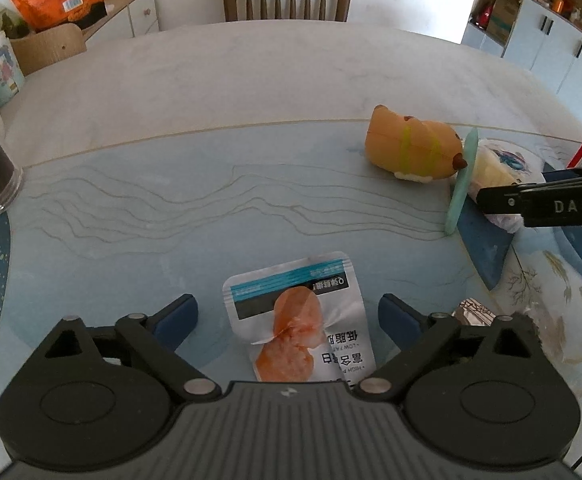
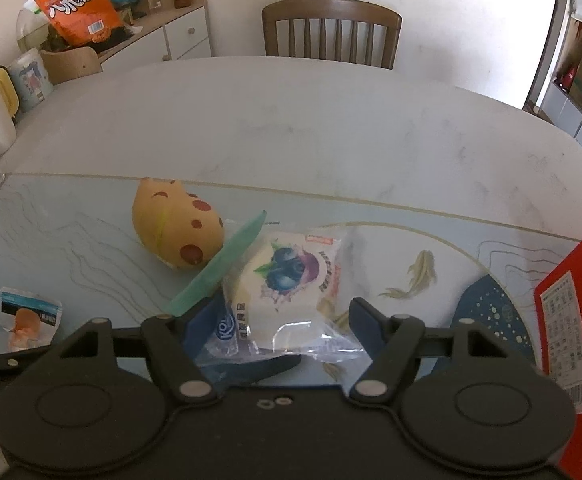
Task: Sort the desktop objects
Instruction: 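Grasp the white meat-snack packet with the left tool while the right tool grasps the blueberry bread bag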
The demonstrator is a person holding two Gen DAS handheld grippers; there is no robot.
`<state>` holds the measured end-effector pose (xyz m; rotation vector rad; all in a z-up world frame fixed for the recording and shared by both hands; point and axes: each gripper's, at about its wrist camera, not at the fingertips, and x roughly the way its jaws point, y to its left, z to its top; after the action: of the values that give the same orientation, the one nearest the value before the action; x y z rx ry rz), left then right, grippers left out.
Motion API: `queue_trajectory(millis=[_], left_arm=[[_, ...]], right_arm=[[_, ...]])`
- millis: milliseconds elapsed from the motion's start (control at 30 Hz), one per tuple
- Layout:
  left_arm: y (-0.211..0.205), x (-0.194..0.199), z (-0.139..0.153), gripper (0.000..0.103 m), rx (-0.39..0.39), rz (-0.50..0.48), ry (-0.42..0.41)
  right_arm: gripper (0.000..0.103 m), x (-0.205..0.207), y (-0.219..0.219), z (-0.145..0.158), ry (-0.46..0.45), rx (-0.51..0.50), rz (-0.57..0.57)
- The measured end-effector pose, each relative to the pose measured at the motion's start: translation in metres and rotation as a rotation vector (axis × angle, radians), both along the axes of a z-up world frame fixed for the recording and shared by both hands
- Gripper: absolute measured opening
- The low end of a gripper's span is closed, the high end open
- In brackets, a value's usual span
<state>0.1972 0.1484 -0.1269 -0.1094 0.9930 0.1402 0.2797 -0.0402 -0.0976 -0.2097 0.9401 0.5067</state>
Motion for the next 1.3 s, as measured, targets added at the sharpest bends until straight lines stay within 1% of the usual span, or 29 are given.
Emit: queue_trajectory(millis=[33, 133, 200, 267, 467, 667, 867, 1067, 1300], left_arm=[[-0.001, -0.001, 0.000, 0.093, 0.004, -0.003, -0.004], [-0.003, -0.002, 0.001, 0.085, 0.016, -0.014, -0.012], [-0.004, -0.003, 0.002, 0.076, 0.025, -0.021, -0.018], [-0.005, -0.003, 0.003, 0.071, 0.032, -0.025, -0.024], [-0.003, -0.004, 0.004, 0.065, 0.013, -0.033, -0.033], [0.000, -0.005, 0.006, 0.062, -0.020, -0.021, -0.045], [0.002, -0.005, 0.008, 0.058, -0.044, -0.010, -0.052], [0.002, -0.006, 0.008, 0.057, -0.046, -0.011, -0.058], [0.000, -0.007, 0.012, 0.054, -0.055, -0.006, -0.069]], right_arm=[[0.072, 0.000, 0.000, -0.001, 0.002, -0.001, -0.001], [0.070, 0.001, 0.001, -0.001, 0.002, -0.004, -0.002], [0.067, 0.001, 0.001, 0.000, 0.003, -0.005, 0.001], [0.064, 0.000, 0.001, 0.000, 0.001, -0.004, 0.000], [0.057, -0.003, -0.002, 0.003, -0.006, -0.010, -0.023], [0.053, -0.009, -0.012, 0.009, -0.031, -0.037, -0.054], [0.053, -0.021, -0.021, 0.020, -0.099, -0.084, -0.053], [0.053, -0.027, -0.045, 0.028, -0.138, -0.106, -0.095], [0.053, -0.041, -0.063, 0.047, -0.145, -0.067, -0.112]])
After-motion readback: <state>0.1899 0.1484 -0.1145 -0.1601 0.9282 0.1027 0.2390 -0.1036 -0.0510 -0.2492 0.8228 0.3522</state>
